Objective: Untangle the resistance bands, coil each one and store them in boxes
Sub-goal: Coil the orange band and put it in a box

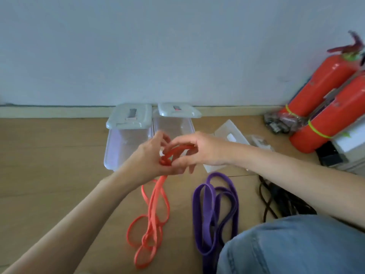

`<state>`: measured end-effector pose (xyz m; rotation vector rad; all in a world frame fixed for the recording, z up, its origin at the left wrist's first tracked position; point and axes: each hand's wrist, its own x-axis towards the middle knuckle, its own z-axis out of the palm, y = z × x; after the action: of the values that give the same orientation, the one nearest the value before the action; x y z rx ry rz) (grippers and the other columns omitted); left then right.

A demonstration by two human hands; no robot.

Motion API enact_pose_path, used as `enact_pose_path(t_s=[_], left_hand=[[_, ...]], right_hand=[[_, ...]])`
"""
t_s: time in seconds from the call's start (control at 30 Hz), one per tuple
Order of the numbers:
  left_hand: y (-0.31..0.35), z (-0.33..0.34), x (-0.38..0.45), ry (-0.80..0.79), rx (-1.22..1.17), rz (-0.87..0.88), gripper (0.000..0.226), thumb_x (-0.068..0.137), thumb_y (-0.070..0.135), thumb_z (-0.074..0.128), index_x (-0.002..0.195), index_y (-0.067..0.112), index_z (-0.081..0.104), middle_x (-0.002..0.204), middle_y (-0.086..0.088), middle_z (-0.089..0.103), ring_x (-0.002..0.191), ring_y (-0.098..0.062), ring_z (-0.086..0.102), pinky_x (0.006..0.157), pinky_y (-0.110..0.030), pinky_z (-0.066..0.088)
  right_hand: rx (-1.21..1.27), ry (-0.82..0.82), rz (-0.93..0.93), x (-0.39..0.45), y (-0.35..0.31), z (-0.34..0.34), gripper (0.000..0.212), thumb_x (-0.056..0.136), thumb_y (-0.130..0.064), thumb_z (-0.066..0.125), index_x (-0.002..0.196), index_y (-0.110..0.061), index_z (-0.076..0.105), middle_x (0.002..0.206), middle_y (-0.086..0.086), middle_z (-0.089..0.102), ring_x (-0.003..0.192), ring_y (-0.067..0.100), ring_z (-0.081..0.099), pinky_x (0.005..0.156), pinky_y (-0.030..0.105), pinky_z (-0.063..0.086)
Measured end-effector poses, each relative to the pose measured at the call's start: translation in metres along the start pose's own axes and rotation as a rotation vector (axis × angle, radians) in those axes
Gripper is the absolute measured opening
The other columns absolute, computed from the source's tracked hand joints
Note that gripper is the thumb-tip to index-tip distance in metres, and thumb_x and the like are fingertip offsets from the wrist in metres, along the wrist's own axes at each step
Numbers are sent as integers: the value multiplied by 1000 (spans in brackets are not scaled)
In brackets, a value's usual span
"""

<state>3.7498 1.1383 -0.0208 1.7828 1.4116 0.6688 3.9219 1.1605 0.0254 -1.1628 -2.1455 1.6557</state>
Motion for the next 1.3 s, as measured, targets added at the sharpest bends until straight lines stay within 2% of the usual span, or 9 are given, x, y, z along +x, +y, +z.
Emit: enact_pose_path(t_s=[0.13,0.27,0.37,0.57,0.67,0.77,0.9,1.03,1.3], left_hand=[[43,-28,-26,-42,-110,71,49,60,19,86,92,28,49,84,13,65,71,0,65,71,-20,54],[71,-69,-58,-296,-222,48,33,78,15,73,107,18,59,102,0,69,95,-6,64,85,-18,51],[75,-77,-82,-390,-103,100,15,93,15,53,94,8,66,89,-1,70,79,0,63,75,-13,47],[90,-80,-78,-114,23,190,25,93,23,52,70,25,45,54,12,40,45,-2,41,49,-18,37],[88,-70,-75,-148,33,179,24,95,27,48,72,20,46,47,16,42,42,-3,38,46,-18,34],[93,-67,-75,-188,-133,149,23,97,20,44,76,12,47,46,15,38,41,-4,33,44,-19,32],[96,-64,-75,-74,157,215,22,96,29,45,80,14,51,60,11,47,53,-7,44,52,-18,36],[85,-45,-77,102,669,283,32,97,41,33,103,14,49,87,8,51,78,-12,52,67,-20,35],[101,-53,-80,-55,-224,198,15,95,14,49,84,13,60,80,2,68,80,-13,67,81,-31,53]], right_hand=[[-91,202,-76,-17,-60,11,11,79,0,70,88,-4,67,73,3,66,63,4,61,62,17,52],[265,366,-293,-47,-103,19,13,79,4,66,80,-9,66,69,-3,69,63,8,64,65,17,52],[427,485,-413,-70,-116,15,14,80,5,63,80,-8,65,70,1,70,63,11,65,60,17,50],[-91,775,-1,-85,-89,-11,15,87,0,58,99,-7,64,101,7,67,95,19,62,78,13,44],[-158,502,-78,-89,-91,-9,21,89,-26,59,110,-30,60,112,-22,60,106,-11,53,90,6,40],[-369,205,-117,-84,-92,9,32,81,-39,67,111,-35,59,112,-19,62,104,-9,54,89,7,40],[-442,428,-235,-82,-93,14,11,82,-25,70,94,-23,70,70,-18,64,65,0,56,61,15,41],[-441,483,-324,-86,-97,12,12,79,-20,73,91,-20,74,67,-24,61,67,-7,55,65,7,38],[10,711,-429,-94,-101,2,21,78,-9,70,91,-26,70,84,-13,72,84,-1,65,77,14,48]])
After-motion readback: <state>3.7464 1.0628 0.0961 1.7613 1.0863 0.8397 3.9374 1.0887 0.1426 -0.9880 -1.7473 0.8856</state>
